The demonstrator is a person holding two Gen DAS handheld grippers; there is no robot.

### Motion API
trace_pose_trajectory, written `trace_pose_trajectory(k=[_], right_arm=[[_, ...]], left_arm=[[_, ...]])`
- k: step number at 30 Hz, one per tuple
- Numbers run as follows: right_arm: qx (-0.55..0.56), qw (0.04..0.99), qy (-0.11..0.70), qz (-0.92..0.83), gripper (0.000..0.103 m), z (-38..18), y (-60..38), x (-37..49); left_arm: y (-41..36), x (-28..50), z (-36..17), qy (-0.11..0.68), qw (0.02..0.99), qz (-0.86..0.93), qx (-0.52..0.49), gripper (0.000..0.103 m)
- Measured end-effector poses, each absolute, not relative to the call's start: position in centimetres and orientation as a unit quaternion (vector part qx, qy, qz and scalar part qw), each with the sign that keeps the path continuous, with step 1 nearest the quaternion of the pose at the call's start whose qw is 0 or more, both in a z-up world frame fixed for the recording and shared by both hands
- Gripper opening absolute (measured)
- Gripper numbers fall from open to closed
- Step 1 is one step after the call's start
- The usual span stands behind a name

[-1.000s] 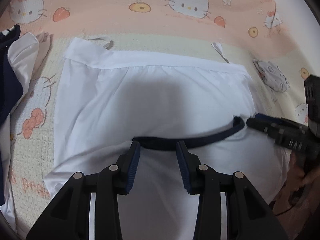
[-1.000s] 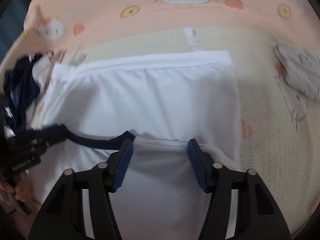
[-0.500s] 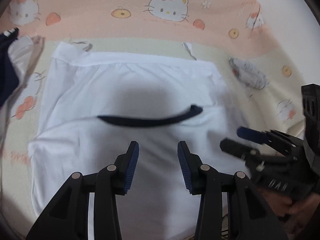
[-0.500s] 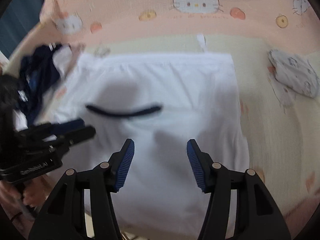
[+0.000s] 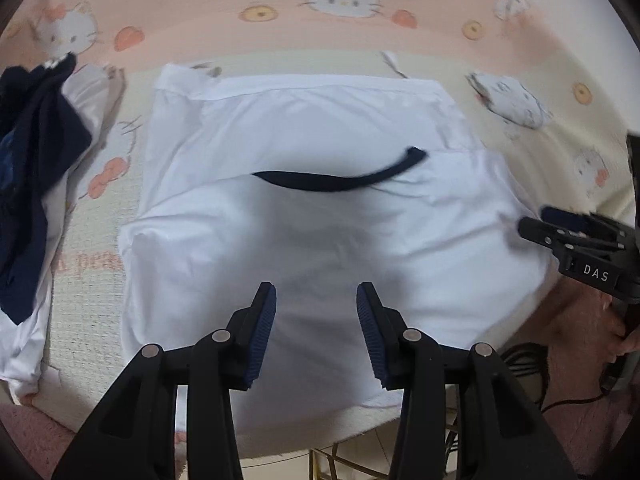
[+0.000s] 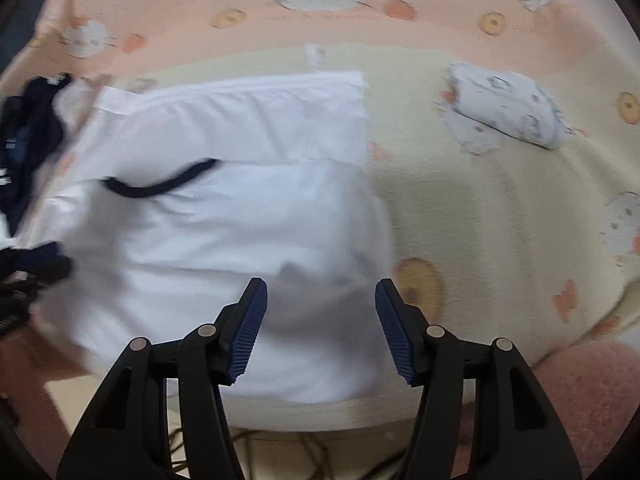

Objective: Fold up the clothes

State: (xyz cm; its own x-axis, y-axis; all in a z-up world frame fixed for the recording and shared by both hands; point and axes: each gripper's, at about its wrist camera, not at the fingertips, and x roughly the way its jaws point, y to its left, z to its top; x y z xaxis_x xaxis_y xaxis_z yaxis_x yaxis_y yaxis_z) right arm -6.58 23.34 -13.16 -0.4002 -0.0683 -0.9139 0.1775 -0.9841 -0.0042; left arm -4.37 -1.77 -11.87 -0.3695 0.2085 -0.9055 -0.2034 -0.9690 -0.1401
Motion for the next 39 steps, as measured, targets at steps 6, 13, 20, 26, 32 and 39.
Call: trace_pose_trajectory(k=[6, 13, 20, 26, 32, 39], right_arm=[[0.556, 0.040, 0.144, -0.818, 0.066, -15.9, 21.5, -6.0], [0.572, 0.016, 0.114, -0.812, 0.067, -15.4, 24.1, -5.4], [0.531, 0.048, 0.049, -0.845, 0.060, -13.0, 24.1, -6.0], [0.539, 0.077, 0.108, -0.832, 0.060, -14.7, 20.8, -6.9], [0.565, 0.046, 0.110, -0.817, 0.066, -15.2, 22.5, -7.4], [0.584, 0.025, 0.107, -0.805, 0.067, -15.5, 23.5, -6.7]], left_arm=[[0.2, -4.1, -13.6, 0.048, 0.125, 0.809, -0.573, 0.044], [-1.4, -3.7, -13.5, 0.022, 0.136, 0.800, -0.584, 0.044], [-2.9, -3.7, -10.5, -0.029, 0.119, 0.847, -0.517, 0.046], [-2.2, -4.2, -12.3, 0.005, 0.102, 0.833, -0.544, 0.048], [-5.0, -4.8, -12.7, -0.032, 0.074, 0.811, -0.579, 0.048], [-8.9, -5.1, -13.1, -0.053, 0.010, 0.802, -0.595, 0.049]])
